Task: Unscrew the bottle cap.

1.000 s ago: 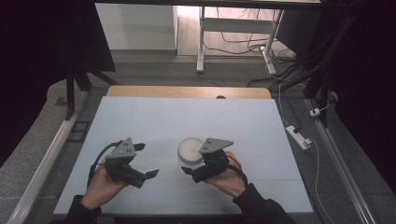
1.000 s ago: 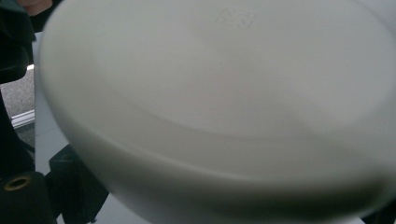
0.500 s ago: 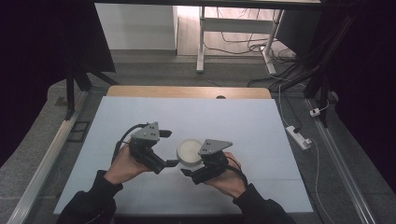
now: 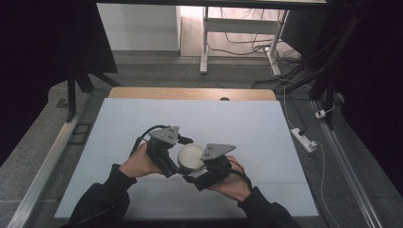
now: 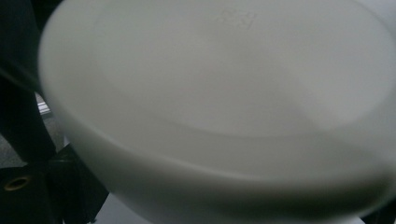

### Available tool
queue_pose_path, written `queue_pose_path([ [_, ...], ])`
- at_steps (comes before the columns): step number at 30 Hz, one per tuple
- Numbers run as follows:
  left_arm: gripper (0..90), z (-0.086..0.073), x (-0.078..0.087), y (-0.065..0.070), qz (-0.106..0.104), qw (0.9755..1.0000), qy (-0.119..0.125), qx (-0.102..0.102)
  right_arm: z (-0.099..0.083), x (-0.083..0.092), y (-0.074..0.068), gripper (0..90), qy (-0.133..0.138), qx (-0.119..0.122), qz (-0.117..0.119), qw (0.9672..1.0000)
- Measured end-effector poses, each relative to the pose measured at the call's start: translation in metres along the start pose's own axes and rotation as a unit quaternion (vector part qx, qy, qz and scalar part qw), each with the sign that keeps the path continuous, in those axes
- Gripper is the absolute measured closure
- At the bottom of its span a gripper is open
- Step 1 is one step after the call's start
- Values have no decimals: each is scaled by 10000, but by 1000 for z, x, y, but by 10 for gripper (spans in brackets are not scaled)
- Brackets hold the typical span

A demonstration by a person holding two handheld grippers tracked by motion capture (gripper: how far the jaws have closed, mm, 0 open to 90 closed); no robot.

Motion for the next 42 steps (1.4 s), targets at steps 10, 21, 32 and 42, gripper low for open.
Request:
queue_pose_path([
  [10,75,-2,-4,1,135,9999,73,-64,0,-1,-1,68,-30,44,80,10000],
  [21,77,2,-12,1,1036,9934,6,492,-2,1,9,68,-3,-216,-286,9994],
  [32,77,8,-23,6,2205,9677,-186,1205,-5,4,19,68,3,-443,-649,9969],
  [42,0,11,-13,4,1620,9834,-126,814,-5,5,17,68,3,-294,-463,9985],
])
Point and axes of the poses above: each handheld gripper's, and its own axes: x roughly backward along the jaws, z roughly out of its top, y roughly to its right, the point moved 7 cm from there along -x, roughly forward along the jaws, and after that the axes turned 14 degrees about z, right-handed, at the moved point
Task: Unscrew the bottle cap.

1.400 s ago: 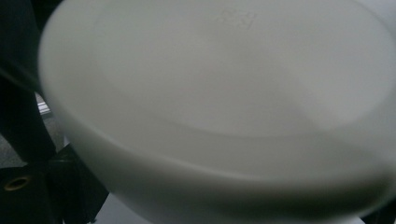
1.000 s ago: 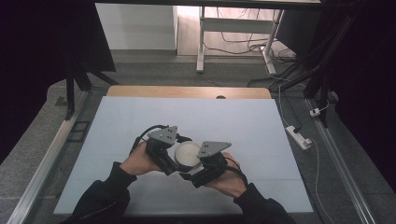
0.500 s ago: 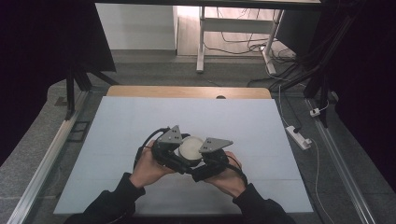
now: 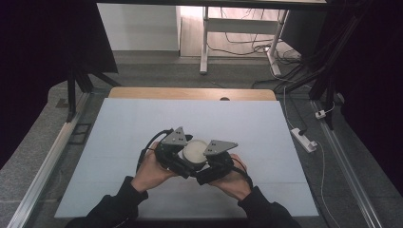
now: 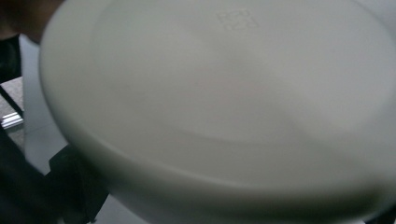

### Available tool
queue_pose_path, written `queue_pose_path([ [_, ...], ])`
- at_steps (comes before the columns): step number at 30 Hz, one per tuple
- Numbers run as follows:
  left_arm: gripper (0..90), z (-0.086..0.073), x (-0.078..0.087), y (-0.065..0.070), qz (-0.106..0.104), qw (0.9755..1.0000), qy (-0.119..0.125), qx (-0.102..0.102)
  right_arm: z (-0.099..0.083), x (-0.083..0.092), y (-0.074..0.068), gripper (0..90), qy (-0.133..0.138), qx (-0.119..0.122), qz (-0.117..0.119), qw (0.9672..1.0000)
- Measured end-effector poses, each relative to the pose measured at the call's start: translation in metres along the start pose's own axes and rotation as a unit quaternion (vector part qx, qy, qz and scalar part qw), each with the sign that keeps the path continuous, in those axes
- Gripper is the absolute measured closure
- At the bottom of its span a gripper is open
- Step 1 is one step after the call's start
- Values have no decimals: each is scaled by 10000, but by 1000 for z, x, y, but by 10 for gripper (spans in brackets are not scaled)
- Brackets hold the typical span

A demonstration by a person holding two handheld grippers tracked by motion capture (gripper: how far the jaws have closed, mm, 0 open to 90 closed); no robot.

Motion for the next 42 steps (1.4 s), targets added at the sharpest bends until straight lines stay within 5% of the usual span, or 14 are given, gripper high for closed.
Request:
queue_pose_path([
  [1,0,-1,5,-2,-207,9996,-19,-212,0,0,-1,68,5,17,44,10000],
  [4,0,-3,9,-3,-493,9980,-20,-392,0,0,-3,68,5,66,150,9999],
  [9,0,-8,13,-1,-1093,9913,14,-739,1,-3,-14,68,-10,274,555,9981],
  [19,73,-11,14,0,-1365,9864,132,-902,4,-3,-24,68,4,492,805,9955],
  [22,75,-11,13,0,-1284,9877,137,-881,3,-3,-24,68,-6,486,778,9958],
  [26,77,-11,8,-1,-963,9929,50,-691,2,-4,-18,68,-37,355,591,9976],
  [27,77,-9,5,-2,-779,9955,-6,-541,1,-4,-15,68,-21,249,491,9985],
  [32,78,-6,-2,0,-275,9995,-77,-142,0,-3,-7,68,23,16,258,9997],
  [39,77,-3,-10,4,340,9989,-145,301,-2,-2,1,68,39,-187,24,9998],
  [42,73,-3,-13,6,437,9986,-189,222,-3,-3,3,68,5,-216,-18,9998],
])
Point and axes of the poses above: each handheld gripper's, and its own axes: x roughly backward along the jaws, z roughly out of its top, y roughly to its right, the point moved 7 cm from there along -x, roughly forward along the jaws, and after that the axes turned 14 degrees about z, right-handed, at the moved point
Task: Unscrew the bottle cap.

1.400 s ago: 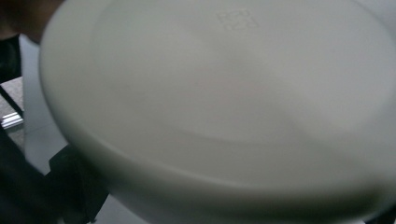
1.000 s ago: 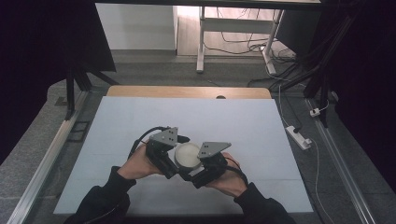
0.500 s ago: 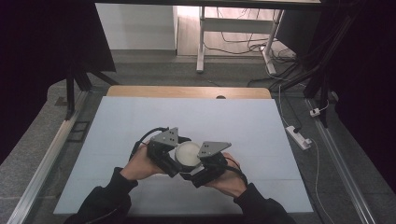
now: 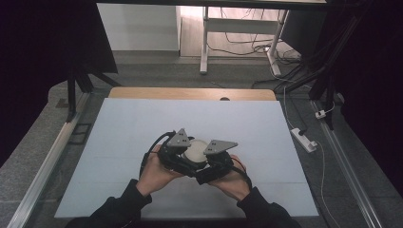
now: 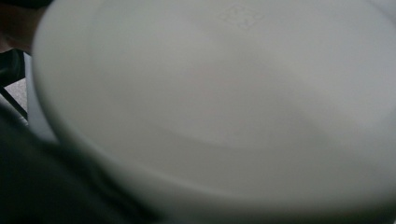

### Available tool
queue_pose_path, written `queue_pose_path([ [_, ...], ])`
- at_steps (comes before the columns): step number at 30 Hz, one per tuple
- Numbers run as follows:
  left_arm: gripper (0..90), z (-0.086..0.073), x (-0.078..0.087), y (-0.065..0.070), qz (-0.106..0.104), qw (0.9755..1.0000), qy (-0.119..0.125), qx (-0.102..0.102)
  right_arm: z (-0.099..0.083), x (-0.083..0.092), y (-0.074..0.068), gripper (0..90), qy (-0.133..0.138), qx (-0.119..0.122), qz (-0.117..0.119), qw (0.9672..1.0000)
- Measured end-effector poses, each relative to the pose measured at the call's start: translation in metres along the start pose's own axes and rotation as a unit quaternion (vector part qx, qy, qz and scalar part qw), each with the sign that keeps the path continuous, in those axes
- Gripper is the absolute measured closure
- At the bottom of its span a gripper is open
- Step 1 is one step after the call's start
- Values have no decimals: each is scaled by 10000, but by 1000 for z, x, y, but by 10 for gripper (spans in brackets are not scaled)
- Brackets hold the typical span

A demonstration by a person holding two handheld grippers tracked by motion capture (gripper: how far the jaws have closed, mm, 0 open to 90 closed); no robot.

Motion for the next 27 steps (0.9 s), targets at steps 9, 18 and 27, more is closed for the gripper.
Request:
queue_pose_path([
  [9,0,1,18,-11,-739,9953,122,-613,3,2,-8,68,56,215,267,9994],
  [18,21,-8,26,-8,-1762,9776,290,-1117,5,-1,-26,68,53,593,842,9947],
  [27,78,-8,22,-7,-1606,9812,372,-1005,5,-1,-25,68,6,588,702,9958],
])
Point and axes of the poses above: each handheld gripper's, and its own axes: x roughly backward along the jaws, z roughly out of its top, y roughly to its right, the point moved 7 cm from there along -x, roughly forward along the jaws, and after that the axes turned 14 degrees about z, right-handed, at the moved point
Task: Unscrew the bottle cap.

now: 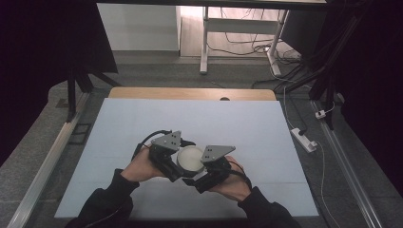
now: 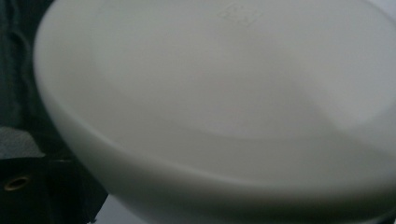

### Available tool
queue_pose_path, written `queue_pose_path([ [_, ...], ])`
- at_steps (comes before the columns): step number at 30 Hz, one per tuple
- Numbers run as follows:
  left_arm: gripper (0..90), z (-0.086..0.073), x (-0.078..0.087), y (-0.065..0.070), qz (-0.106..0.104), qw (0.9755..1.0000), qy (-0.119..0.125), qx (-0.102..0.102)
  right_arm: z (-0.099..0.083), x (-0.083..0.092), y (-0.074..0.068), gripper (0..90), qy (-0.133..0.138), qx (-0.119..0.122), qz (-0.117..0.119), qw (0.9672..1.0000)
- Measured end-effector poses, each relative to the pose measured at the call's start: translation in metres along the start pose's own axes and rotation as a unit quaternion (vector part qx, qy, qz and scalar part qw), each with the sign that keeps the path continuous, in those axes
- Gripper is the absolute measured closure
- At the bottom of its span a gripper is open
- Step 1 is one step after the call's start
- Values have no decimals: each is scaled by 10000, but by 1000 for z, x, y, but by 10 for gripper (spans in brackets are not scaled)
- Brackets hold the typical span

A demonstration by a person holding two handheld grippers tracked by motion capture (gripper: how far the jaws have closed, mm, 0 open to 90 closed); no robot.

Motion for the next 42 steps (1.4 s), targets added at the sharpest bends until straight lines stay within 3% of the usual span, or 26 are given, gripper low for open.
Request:
queue_pose_path([
  [6,80,4,-8,-3,566,9979,-130,277,-2,2,9,68,26,-228,-311,9993],
  [12,80,9,-15,-4,1201,9902,-202,679,-4,5,17,68,35,-383,-626,9973],
  [16,81,10,-19,-4,1468,9858,-243,775,-7,4,22,68,-15,-496,-799,9956],
  [23,81,12,-16,-5,1420,9853,-151,940,-7,4,22,68,-15,-485,-814,9955],
  [42,81,13,2,-11,1478,9838,-73,1014,-10,9,27,68,-25,-526,-870,9948],
])
Point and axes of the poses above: each handheld gripper's, and its own axes: x roughly backward along the jaws, z roughly out of its top, y roughly to its right, the point moved 7 cm from there along -x, roughly forward along the jaws, and after that the axes turned 14 degrees about z, right-handed, at the moved point
